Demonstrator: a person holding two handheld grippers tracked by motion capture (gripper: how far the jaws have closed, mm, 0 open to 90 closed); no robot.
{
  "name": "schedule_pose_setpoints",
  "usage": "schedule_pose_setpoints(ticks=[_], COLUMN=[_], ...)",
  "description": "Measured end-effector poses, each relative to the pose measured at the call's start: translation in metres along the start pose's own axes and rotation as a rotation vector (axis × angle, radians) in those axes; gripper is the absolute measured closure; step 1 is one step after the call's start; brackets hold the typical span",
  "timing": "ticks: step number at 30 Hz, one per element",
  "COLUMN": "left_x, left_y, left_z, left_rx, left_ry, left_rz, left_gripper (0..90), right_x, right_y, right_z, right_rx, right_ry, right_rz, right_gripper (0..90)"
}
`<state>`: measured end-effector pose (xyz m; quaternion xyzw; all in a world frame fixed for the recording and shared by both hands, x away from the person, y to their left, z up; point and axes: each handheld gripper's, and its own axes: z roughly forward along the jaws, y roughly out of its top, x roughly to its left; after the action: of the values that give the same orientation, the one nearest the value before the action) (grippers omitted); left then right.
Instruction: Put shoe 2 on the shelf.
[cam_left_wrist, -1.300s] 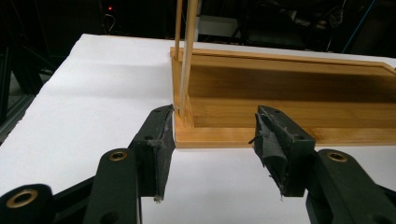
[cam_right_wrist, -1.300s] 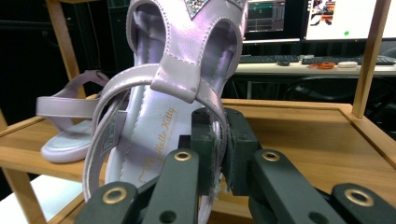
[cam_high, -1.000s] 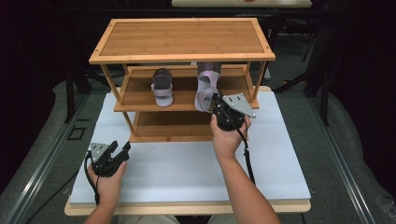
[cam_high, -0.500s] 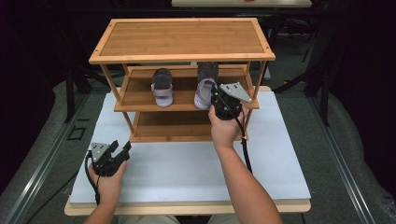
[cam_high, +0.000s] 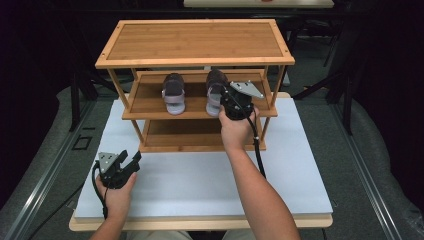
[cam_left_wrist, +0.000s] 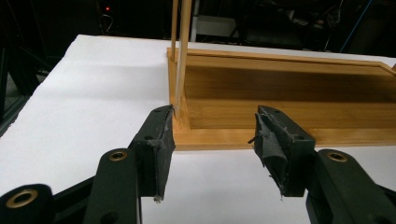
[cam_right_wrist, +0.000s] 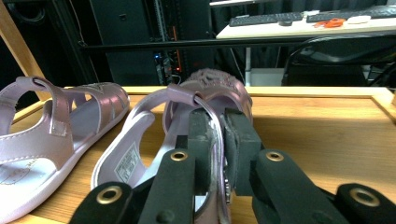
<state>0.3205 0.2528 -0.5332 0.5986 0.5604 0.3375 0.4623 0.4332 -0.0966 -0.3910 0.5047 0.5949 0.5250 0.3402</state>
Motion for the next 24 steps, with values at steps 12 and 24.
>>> schedule_pose_setpoints(ticks=[12,24], left_x=[-0.02,-0.041], left_y=[0.025,0.082], left_z=[-0.005,0.006], left_rx=[-0.062,-0.091], left_ry=[-0.083,-0.155], left_rz=[0.037,0.095], left_gripper=[51.2,57.6], right_x=[-0.005,0.001], right_y=[0.004,0.01], right_z=[0.002,-0.026], right_rx=[-0.026,-0.091], right_ry=[0.118,0.125], right_rz=[0.039,-0.027], right_gripper=[66.3,58.0])
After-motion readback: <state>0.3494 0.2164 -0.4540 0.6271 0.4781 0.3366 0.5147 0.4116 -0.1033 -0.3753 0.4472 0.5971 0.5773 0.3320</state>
